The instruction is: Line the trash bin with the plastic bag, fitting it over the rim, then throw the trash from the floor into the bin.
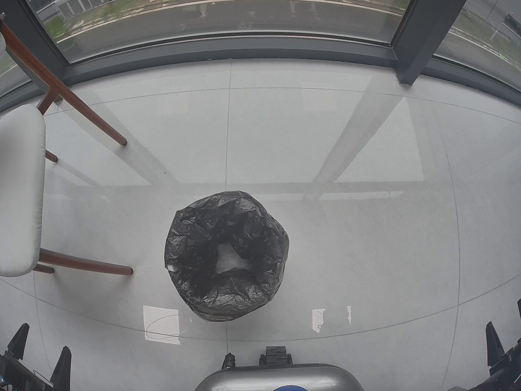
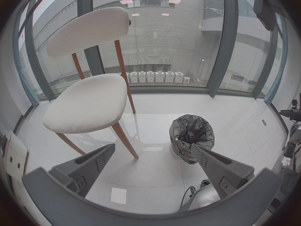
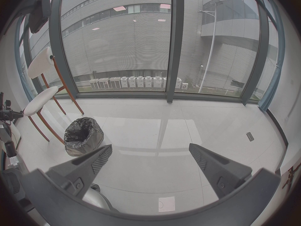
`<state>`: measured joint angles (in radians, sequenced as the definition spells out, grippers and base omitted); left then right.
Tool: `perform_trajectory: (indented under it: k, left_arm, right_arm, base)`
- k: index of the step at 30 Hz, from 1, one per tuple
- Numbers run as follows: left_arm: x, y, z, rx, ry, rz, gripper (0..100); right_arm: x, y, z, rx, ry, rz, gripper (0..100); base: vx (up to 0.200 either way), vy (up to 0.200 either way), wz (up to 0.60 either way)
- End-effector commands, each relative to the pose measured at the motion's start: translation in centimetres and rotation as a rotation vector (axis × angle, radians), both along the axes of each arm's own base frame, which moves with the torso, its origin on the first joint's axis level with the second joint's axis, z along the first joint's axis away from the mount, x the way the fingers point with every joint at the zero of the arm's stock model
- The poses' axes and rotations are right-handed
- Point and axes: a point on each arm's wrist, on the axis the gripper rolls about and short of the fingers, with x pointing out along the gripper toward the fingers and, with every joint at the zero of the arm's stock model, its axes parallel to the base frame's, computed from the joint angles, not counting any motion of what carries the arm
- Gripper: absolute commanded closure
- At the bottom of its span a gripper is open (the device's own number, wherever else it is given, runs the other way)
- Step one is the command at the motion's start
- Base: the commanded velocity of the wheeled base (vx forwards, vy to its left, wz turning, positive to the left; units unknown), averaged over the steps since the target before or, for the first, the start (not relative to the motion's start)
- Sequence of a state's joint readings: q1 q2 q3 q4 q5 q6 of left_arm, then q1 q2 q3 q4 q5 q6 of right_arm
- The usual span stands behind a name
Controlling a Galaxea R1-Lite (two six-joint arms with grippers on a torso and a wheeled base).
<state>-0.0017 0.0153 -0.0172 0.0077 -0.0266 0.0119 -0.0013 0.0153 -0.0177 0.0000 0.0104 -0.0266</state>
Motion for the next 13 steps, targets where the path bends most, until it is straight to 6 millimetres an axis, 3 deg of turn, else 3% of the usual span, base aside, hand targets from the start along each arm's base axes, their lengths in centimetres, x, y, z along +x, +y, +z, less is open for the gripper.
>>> perform_trajectory:
  k: [1, 13]
  left_arm:
    - [0.0, 0.0, -0.47, 0.0, 0.0, 0.001, 0]
    - [0.0, 0.0, -0.47, 0.0, 0.0, 0.001, 0]
  right_arm:
    - [0.01, 0.0, -0.52, -0.001, 0.002, 0.0, 0]
    - [0.01, 0.0, -0.52, 0.002, 0.002, 0.0, 0]
  base:
    - [0.0, 0.0, 0.0]
    - [0.0, 0.0, 0.0]
